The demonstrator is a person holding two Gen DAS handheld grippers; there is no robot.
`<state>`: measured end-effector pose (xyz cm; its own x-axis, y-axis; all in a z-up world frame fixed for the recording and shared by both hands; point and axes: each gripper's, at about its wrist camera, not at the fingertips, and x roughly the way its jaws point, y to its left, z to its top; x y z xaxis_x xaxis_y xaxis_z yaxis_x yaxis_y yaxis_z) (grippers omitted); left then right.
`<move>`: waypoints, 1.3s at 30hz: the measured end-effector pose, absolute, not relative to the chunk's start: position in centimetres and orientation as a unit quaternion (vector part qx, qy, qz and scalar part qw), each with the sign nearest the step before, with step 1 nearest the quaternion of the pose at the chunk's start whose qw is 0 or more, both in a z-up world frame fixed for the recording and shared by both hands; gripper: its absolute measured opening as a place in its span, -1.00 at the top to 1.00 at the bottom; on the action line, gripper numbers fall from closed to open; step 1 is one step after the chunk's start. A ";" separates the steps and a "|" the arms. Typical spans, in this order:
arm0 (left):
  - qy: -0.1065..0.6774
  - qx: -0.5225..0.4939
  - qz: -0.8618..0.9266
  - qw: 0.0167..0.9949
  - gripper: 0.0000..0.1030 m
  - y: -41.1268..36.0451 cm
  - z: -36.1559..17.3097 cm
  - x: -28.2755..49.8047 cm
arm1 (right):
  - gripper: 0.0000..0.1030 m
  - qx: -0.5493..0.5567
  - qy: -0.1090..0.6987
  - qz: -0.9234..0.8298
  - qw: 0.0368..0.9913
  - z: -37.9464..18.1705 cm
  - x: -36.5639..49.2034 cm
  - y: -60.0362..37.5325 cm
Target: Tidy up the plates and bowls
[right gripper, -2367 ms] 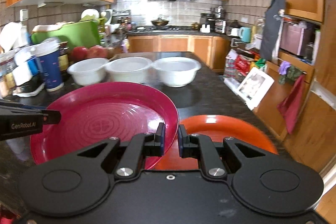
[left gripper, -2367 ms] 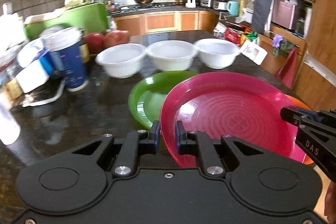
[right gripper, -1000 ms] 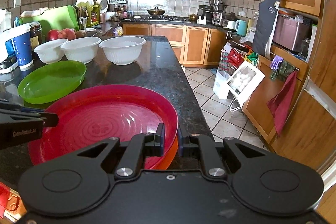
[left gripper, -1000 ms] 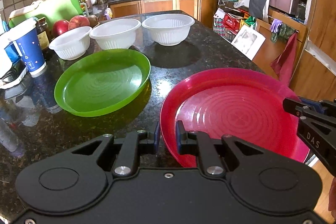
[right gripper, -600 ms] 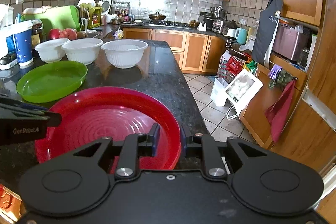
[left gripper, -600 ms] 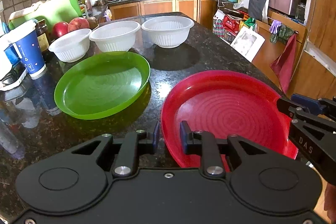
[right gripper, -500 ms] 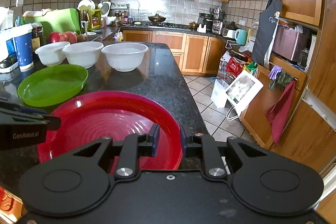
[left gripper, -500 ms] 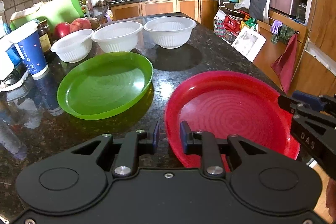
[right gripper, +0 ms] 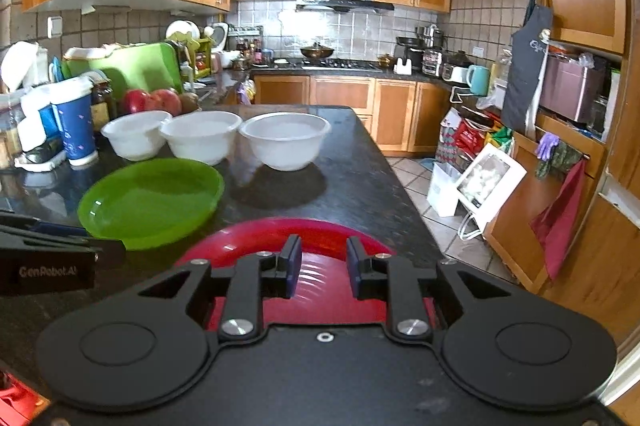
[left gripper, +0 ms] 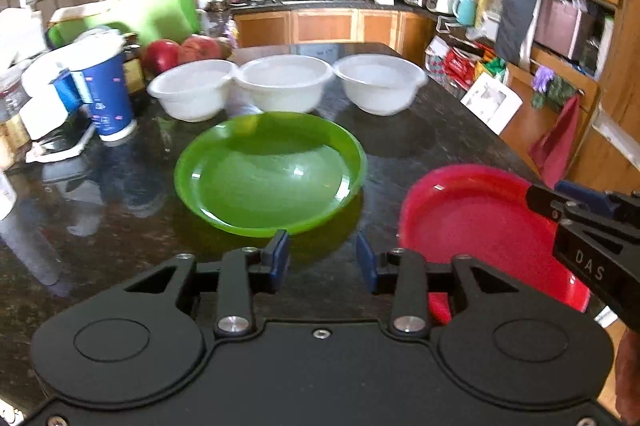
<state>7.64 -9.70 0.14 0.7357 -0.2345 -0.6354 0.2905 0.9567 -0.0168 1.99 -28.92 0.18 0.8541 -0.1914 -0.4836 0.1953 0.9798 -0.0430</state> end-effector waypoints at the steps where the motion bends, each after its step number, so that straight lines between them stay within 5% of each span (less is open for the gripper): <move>1: 0.333 0.039 -0.137 0.932 0.02 -9.1 0.3 7.8 | 0.45 0.004 0.249 -0.097 0.963 0.3 2.2 -28.3; 14: 0.336 0.026 -0.101 0.936 -0.17 -1.0 0.5 9.9 | 0.06 0.018 0.230 -0.092 0.969 1.3 5.6 -20.1; 39: 0.352 0.033 -0.122 0.928 -0.17 2.4 0.2 15.8 | 0.08 0.035 0.267 -0.084 0.959 1.0 13.3 -16.5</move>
